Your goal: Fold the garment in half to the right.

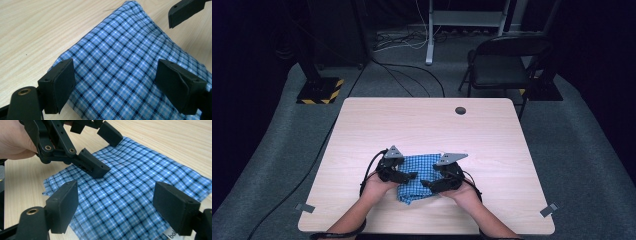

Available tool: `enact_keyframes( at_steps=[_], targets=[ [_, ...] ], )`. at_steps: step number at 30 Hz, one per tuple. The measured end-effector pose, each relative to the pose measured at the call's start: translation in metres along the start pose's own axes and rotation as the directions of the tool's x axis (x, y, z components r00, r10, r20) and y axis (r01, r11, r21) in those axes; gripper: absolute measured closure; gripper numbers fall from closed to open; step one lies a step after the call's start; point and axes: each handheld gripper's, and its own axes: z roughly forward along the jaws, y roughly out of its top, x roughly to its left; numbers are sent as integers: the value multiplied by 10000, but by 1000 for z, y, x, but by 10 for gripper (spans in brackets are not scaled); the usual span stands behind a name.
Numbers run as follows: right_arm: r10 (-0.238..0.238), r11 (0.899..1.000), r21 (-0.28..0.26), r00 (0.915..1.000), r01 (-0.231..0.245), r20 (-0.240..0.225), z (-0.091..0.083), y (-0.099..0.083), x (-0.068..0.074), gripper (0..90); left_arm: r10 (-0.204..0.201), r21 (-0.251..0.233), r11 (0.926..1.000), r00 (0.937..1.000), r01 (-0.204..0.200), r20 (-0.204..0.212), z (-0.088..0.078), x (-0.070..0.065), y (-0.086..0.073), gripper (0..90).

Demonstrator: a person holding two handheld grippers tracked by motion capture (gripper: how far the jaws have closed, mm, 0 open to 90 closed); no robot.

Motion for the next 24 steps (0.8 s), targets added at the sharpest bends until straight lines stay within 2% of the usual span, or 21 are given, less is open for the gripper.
enact_keyframes(
  at_steps=[4, 14, 24],
  targets=[
    [8, 10000, 86, 10000, -7, -47, 5, 1, 1, 194, 153, -89, 9998, 9999, -153, -4, -6, -2, 1, 164],
    [-1, 9996, 290, 9999, 5, -141, 17, 1, 3, 194, 144, -266, 9995, 9999, -143, 37, -21, -3, -4, 163],
    [42, 9980, 637, 10000, -43, 15, 28, -4, -1, 189, 79, -213, 9997, 9998, -76, 165, -23, -4, -13, 163]
  ],
)
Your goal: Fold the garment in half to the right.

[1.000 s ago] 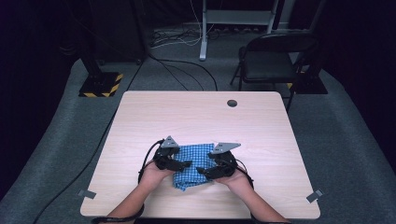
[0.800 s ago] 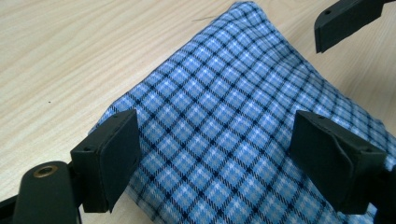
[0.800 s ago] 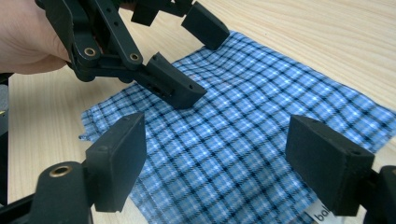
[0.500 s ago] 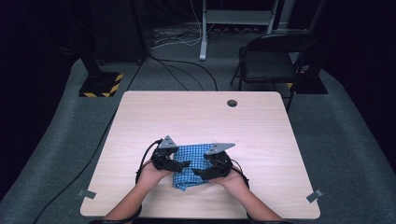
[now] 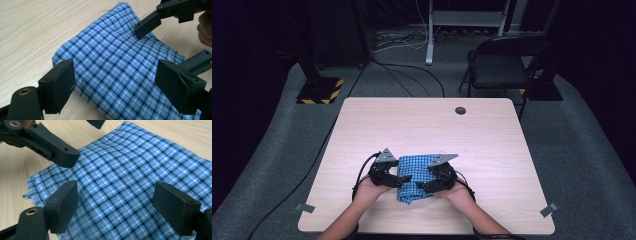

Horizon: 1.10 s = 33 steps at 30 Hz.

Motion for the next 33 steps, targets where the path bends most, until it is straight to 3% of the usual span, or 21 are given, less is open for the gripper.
enact_keyframes(
  at_steps=[15, 26, 33],
  targets=[
    [-1, 9999, 143, 9999, -1, 128, -5, -7, -4, 183, 88, 122, 9999, 9997, -91, 241, 2, -8, -5, 163],
    [-74, 9999, 144, 9998, 71, 174, -11, -9, -4, 185, 221, 360, 9991, 9996, -228, 198, 8, -11, -8, 158],
    [-91, 9999, -91, 9998, 93, 194, -23, -9, -1, 186, 225, 245, 9994, 9996, -229, 170, -1, -9, -6, 161]
  ],
)
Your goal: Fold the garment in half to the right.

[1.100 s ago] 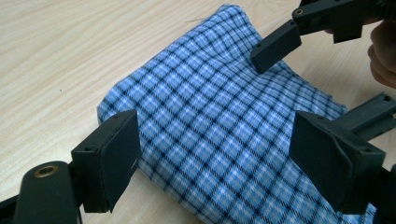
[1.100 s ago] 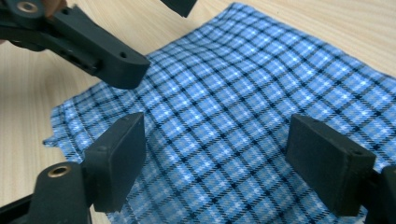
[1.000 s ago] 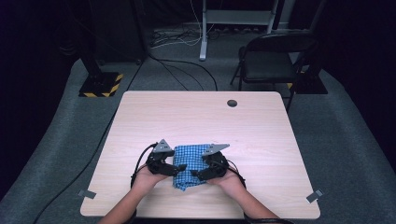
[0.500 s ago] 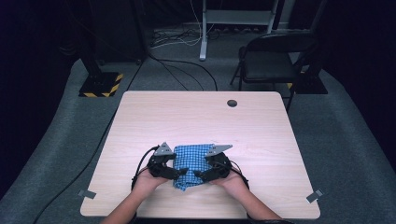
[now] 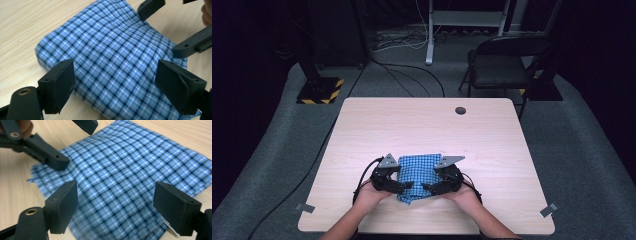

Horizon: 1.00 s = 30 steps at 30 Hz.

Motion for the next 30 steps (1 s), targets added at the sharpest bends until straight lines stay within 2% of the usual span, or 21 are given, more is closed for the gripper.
enact_keyframes(
  at_steps=[3, 6, 17, 23, 30],
  targets=[
    [-24, 9999, -115, 10000, 25, 39, -7, 0, 2, 178, -28, -27, 10000, 9999, 27, -170, -7, 4, -2, 158],
    [-132, 9997, -189, 9995, 137, 270, -13, -3, 0, 177, -181, -8, 9998, 9992, 181, -357, -12, 10, -7, 158],
    [535, 9981, -345, 9937, -503, 988, -29, -22, -18, 169, -615, -71, 9981, 9954, 612, -738, -21, 25, -17, 158],
    [945, 9944, -578, 9889, -884, 1145, -36, -29, -25, 168, -749, 41, 9971, 9935, 755, -862, -20, 29, -24, 158],
    [1225, 9903, -812, 9835, -1124, 1331, -42, -31, -31, 168, -971, -49, 9953, 9905, 970, -976, -22, 34, -29, 158]
  ],
)
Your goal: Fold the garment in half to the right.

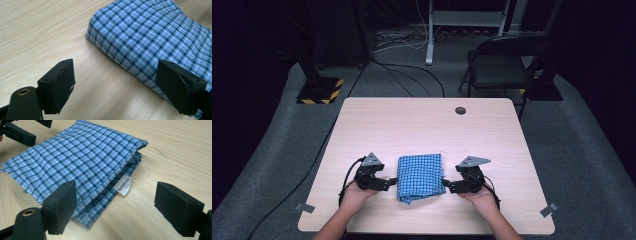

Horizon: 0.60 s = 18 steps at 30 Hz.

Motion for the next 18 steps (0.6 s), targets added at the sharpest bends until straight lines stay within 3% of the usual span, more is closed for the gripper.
enact_keyframes(
  at_steps=[9, 18],
  targets=[
    [301, 9995, -96, 9989, -298, 350, -4, -5, -11, 168, -260, 3, 9997, 9992, 260, -294, -1, 10, -7, 158],
    [445, 9990, -12, 9972, -445, 609, -2, -11, -17, 168, -157, 160, 9997, 9980, 167, -605, 1, 13, -12, 158]
  ],
)
